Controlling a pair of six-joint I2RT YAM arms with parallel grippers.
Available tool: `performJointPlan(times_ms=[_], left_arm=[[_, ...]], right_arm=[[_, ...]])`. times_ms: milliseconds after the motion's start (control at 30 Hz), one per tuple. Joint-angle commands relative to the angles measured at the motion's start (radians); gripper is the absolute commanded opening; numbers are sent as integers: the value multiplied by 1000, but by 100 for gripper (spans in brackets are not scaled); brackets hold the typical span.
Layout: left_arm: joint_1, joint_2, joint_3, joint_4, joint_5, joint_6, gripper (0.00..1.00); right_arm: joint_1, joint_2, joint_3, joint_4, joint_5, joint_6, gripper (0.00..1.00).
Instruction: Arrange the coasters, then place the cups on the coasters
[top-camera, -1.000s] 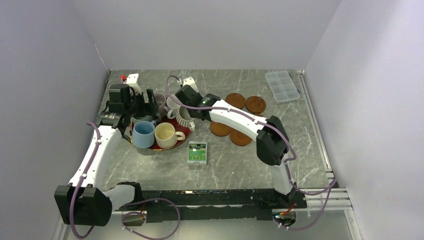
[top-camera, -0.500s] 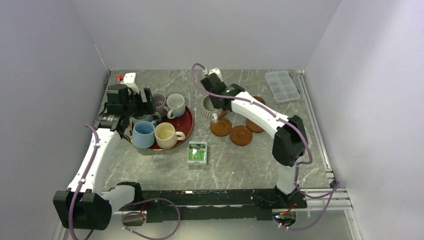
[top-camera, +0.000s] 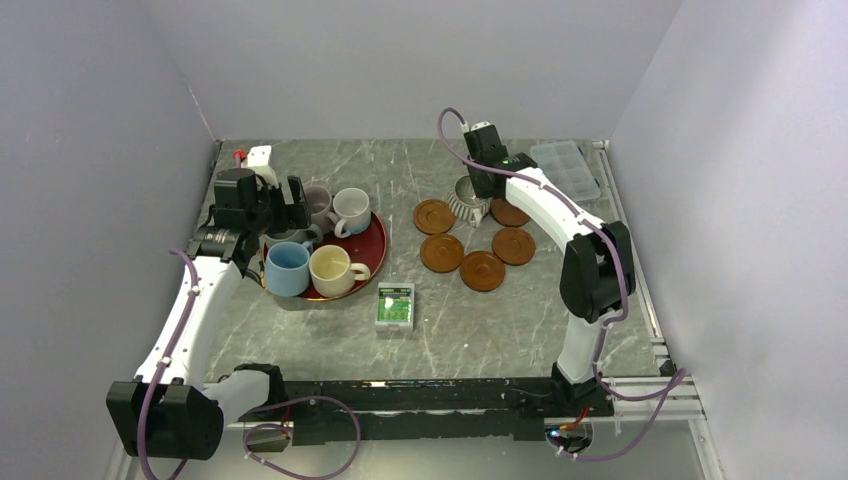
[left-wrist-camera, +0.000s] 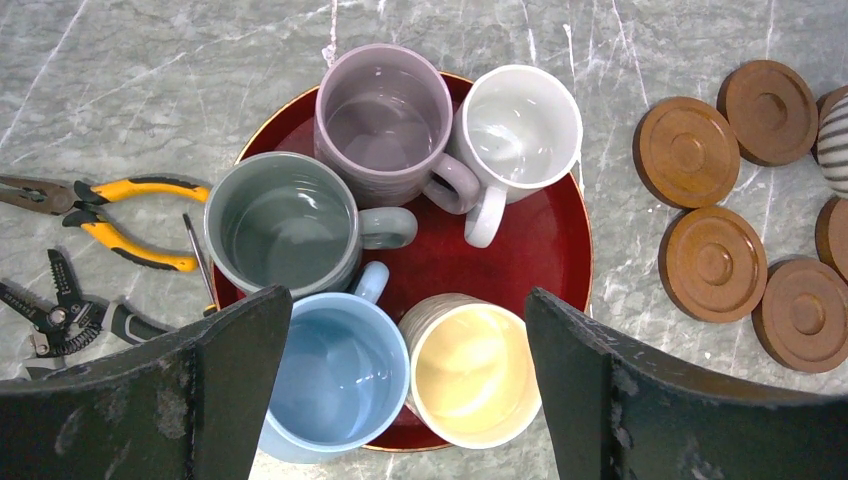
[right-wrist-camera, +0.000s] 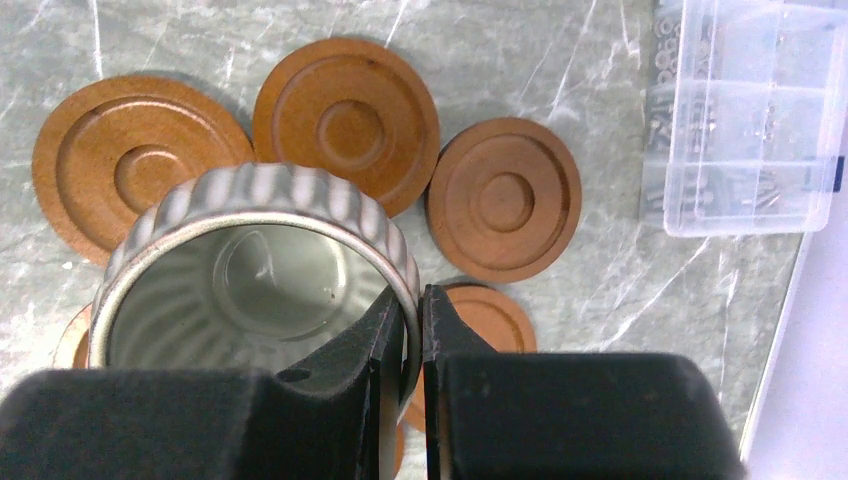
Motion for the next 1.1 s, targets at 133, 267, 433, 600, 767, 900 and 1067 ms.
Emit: performJointPlan(times_ms=[133,267,433,600,767,900,1067], left_arm=[[-2,-4,9,35,18,-2,93],[-2,-4,11,35,23,-2,93],[-3,-7,11,36,41,4,93],[-2,-3,11,38,34,3,93],[-3,-1,13,35,36,1,93],[-2,-1,13,35,34,2,93],[-2,-2,13,33,33,3,93]], right_arm=[[-63,67,120,127,-119,-137,0],[-76,117,163,127,-131,-166,0],[-94,166,197,126,-140,-182,0],[-107,196,215,132,-139,-182,0],[-116,233,245,126,-124,-179,0],[-128,258,272,121,-128,-174,0],[-137,279,293,110,-130,-177,0]])
